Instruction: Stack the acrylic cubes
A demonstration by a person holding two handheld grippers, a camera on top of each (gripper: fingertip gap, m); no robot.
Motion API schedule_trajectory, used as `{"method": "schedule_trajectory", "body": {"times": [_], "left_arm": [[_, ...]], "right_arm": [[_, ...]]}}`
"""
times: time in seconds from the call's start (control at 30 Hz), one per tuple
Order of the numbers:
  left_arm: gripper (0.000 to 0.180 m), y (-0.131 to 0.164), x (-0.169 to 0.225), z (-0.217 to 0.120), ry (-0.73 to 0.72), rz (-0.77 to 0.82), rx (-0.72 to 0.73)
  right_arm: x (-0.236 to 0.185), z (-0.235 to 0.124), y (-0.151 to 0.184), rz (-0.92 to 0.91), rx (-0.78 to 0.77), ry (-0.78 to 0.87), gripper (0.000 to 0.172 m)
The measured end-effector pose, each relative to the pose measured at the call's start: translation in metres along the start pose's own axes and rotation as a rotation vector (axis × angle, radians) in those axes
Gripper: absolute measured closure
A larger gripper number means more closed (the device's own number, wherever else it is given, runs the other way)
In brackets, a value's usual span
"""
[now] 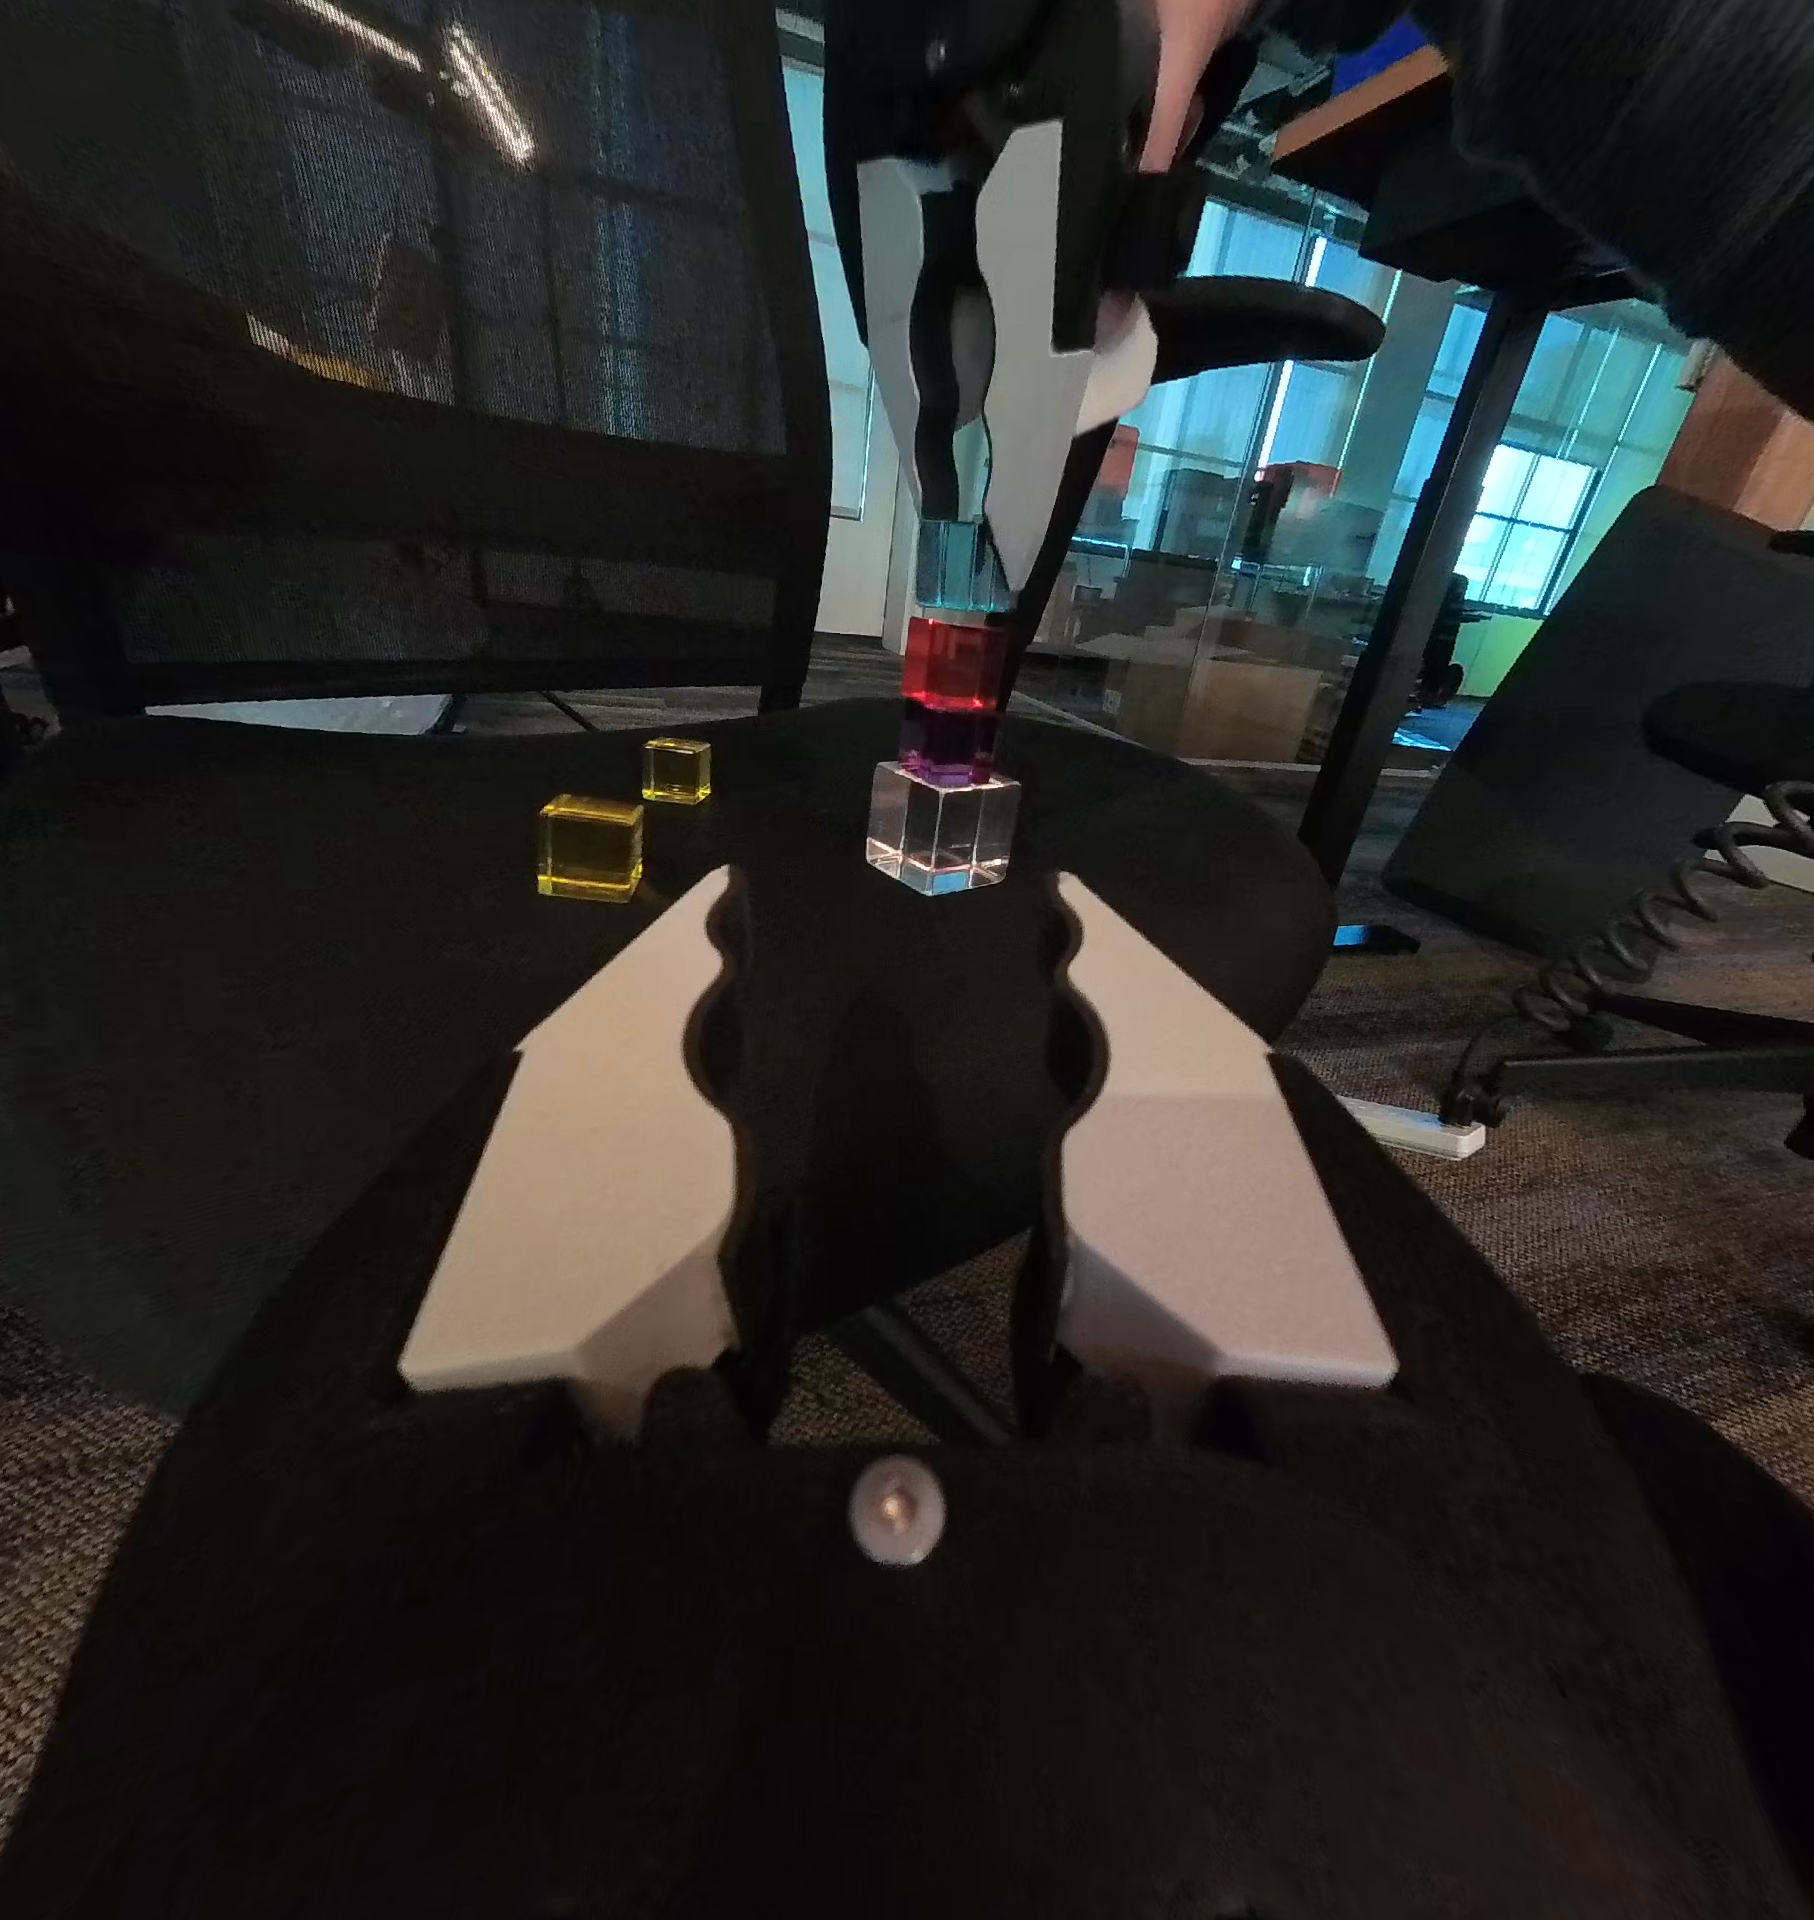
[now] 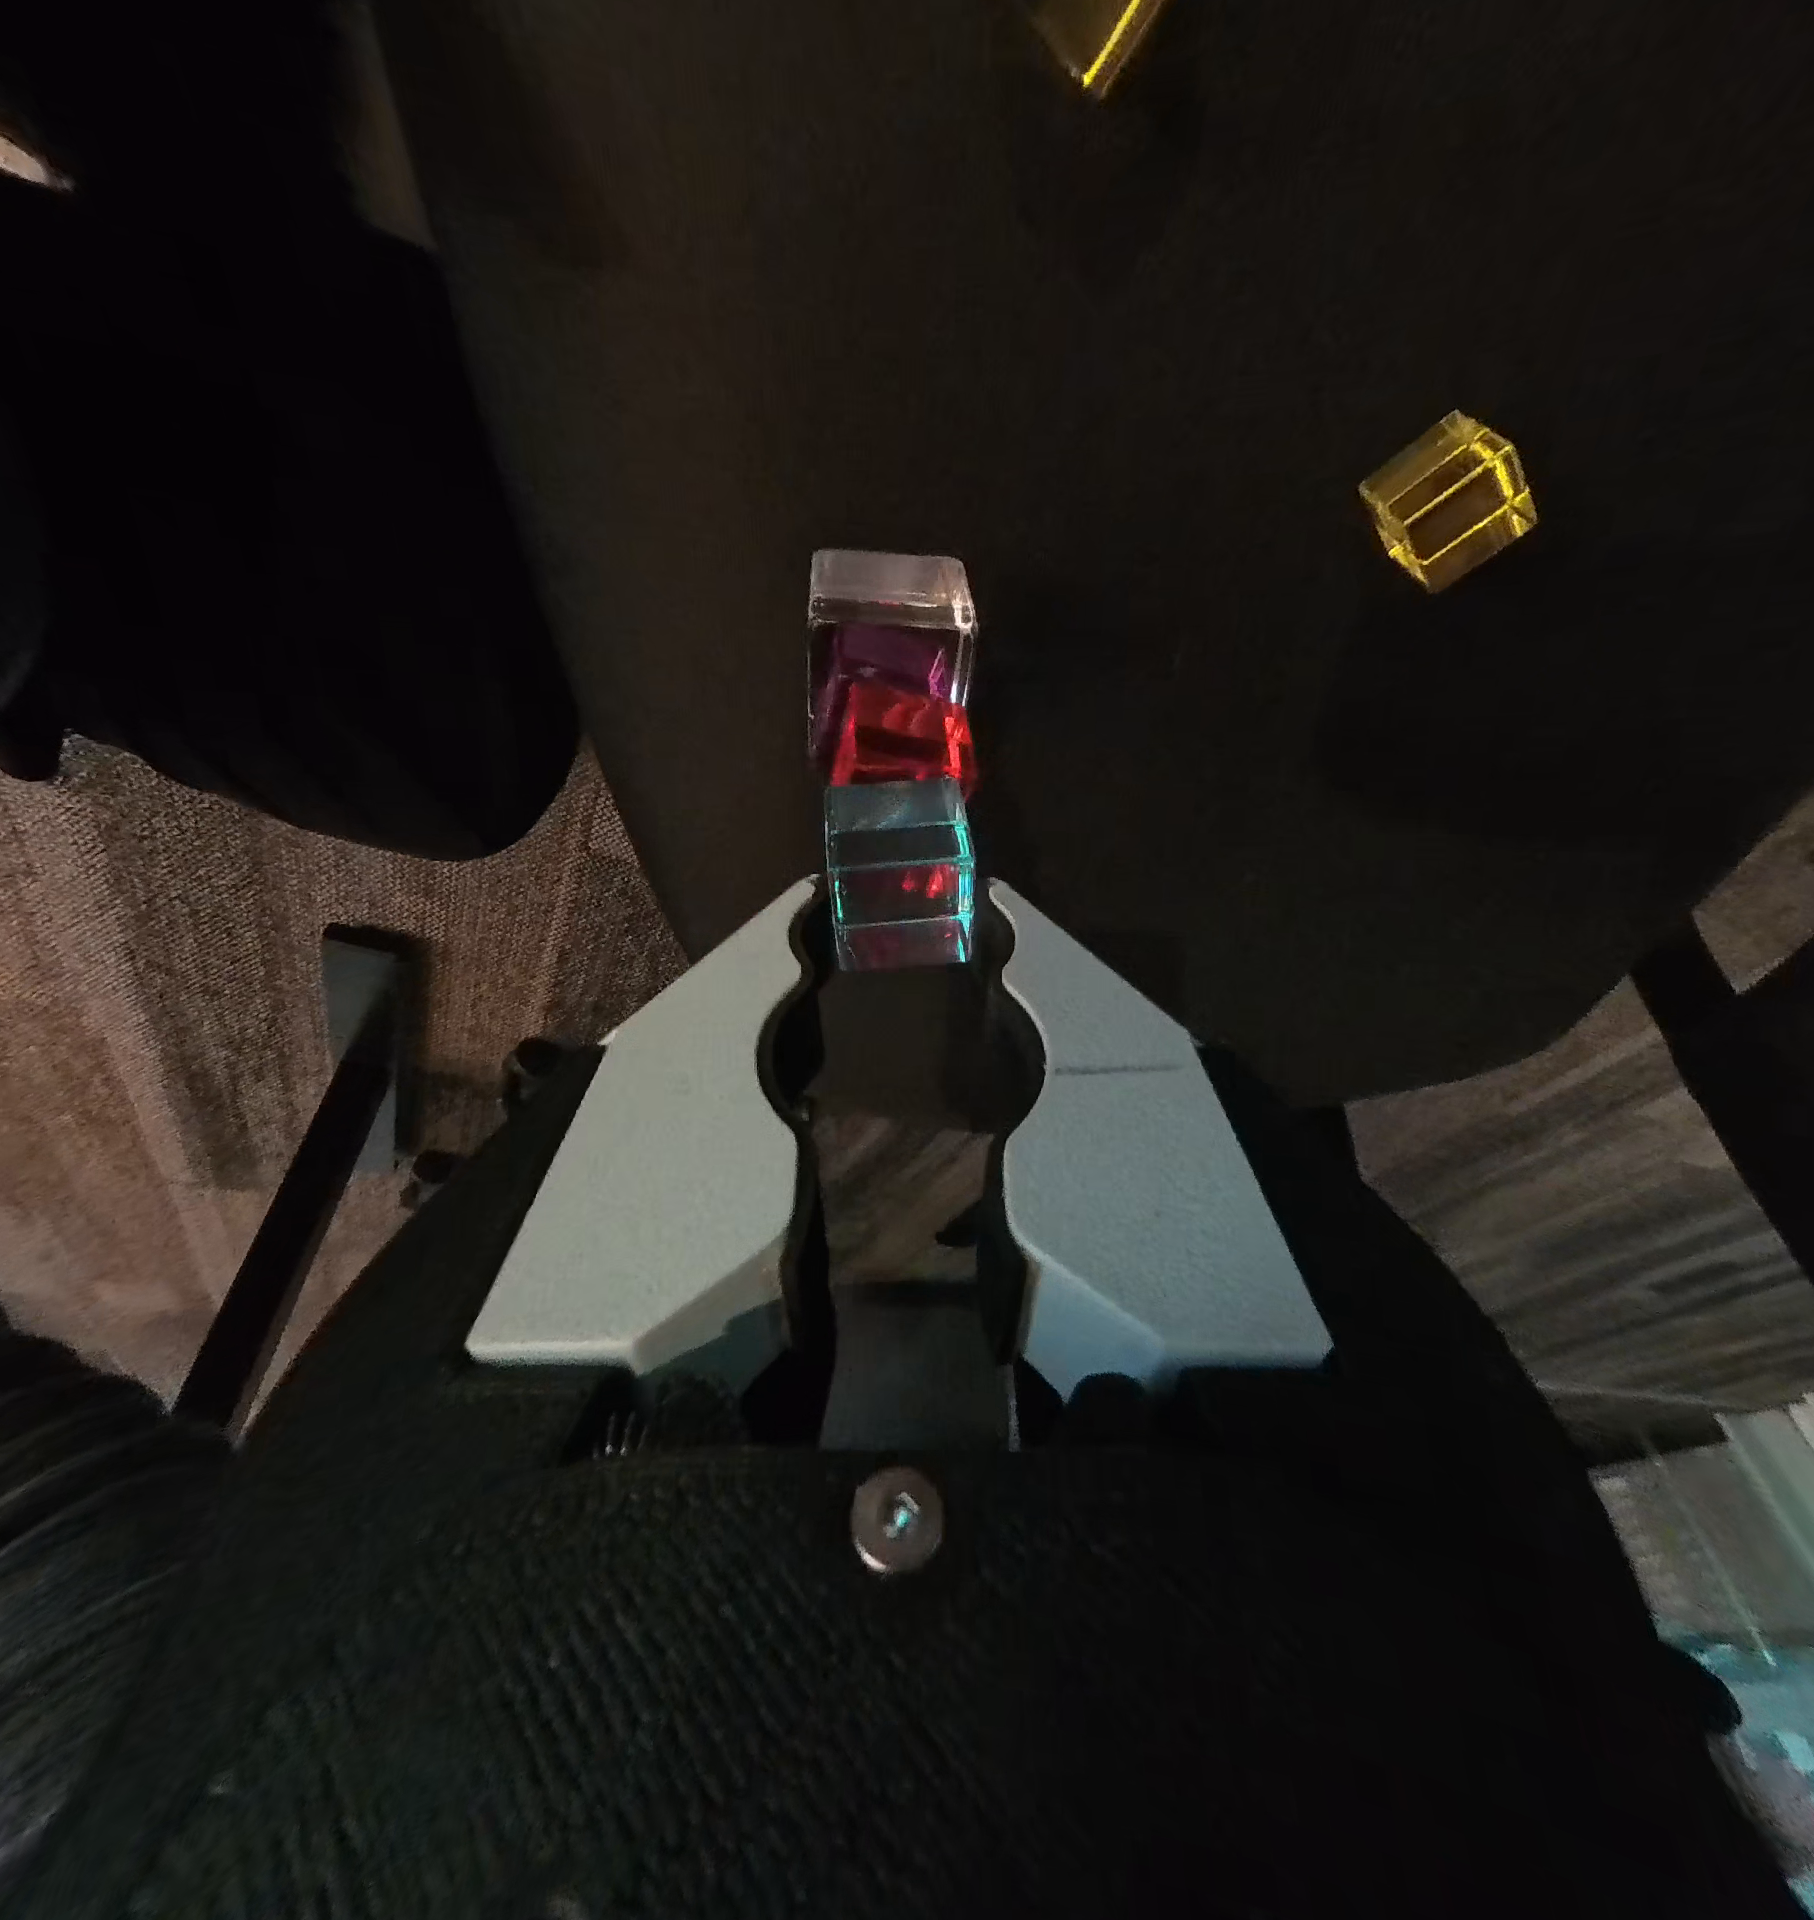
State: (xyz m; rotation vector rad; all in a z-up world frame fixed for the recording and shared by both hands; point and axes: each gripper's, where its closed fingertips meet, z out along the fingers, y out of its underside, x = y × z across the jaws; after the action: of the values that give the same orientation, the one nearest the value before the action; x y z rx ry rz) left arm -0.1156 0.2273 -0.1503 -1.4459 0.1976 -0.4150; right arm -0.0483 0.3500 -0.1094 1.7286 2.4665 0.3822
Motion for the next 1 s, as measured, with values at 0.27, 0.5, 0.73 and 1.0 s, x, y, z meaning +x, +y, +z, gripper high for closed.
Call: {"method": "schedule_trajectory", "body": {"times": [0.27,0.5,0.73,1.0], "left_arm": [[0.125,-0.001,0.000,-0.001,-0.001,0.000,0.001],[0.125,-0.001,0.000,-0.001,-0.001,-0.001,-0.001],[0.124,-0.005,-0.004,-0.005,-0.011,-0.007,0.017],[0.124,-0.007,-0.011,-0.011,-0.032,-0.010,0.027]], "right_arm": [[0.002,0.003,0.000,0.021,0.000,-0.005,0.146],[0.003,0.000,-0.004,0.044,0.034,-0.005,0.137],[0.003,-0.028,-0.074,-0.139,0.317,0.123,0.118],[0.024,0.024,-0.128,-0.388,0.185,0.241,0.122]]}}
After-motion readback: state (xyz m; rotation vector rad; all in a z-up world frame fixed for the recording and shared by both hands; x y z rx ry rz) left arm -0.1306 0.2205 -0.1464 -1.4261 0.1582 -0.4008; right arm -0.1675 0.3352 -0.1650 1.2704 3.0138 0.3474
